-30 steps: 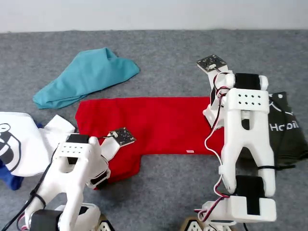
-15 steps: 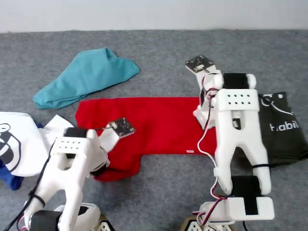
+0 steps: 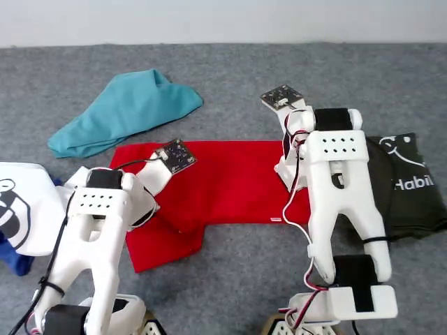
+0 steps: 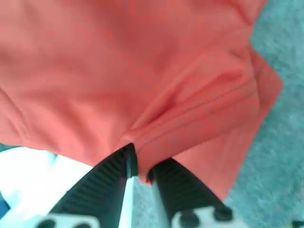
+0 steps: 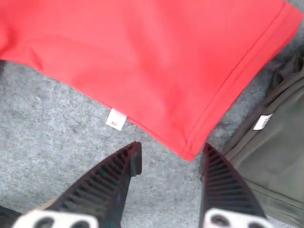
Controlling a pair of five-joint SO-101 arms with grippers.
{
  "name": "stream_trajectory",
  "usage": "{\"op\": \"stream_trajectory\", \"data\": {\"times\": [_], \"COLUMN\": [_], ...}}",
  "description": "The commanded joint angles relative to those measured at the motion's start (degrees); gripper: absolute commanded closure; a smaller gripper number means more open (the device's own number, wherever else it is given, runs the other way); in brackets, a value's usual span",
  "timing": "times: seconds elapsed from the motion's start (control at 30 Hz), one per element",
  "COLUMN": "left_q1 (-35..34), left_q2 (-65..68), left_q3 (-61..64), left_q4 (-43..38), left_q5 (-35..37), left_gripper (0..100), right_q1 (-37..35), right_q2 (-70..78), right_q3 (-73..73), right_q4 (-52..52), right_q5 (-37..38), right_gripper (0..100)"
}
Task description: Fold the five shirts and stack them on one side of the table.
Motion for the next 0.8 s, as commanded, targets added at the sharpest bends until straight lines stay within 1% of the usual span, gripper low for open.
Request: {"op": "stream_trajectory", "data": {"times": [0.0, 0.27, 0.4, 0.5, 0.57, 0.63, 0.77], "left_q1": [-0.09, -0.18, -0.18, -0.18, -0.26, -0.26, -0.26], "left_q2": [-0.97, 0.97, 8.44, 15.30, 19.08, 21.63, 24.18], "left_q3": [-2.33, -2.33, -2.68, -6.46, -10.33, -15.52, -25.10], "left_q4": [-3.34, -11.25, -16.00, -16.62, -14.86, -9.23, 3.25], "left_q5": [-0.18, -0.09, -0.09, 0.09, 2.99, 7.03, 7.74], "left_gripper": [99, 99, 99, 99, 99, 98, 98], "right_q1": [-0.22, -0.22, -1.63, -3.65, -4.62, -4.88, -4.97], "right_q2": [-2.51, -2.42, -2.33, -2.33, -2.24, -2.15, -0.13], "right_q3": [-0.18, -0.18, -0.09, -0.09, -0.09, 0.09, 3.34], "right_q4": [-0.22, -0.22, -0.22, -0.22, -0.31, -0.31, -2.33], "right_q5": [-0.53, -0.53, -0.35, -0.18, -0.09, -0.09, 0.79], "right_gripper": [79.4, 79.4, 79.4, 79.4, 79.4, 79.4, 79.4]}}
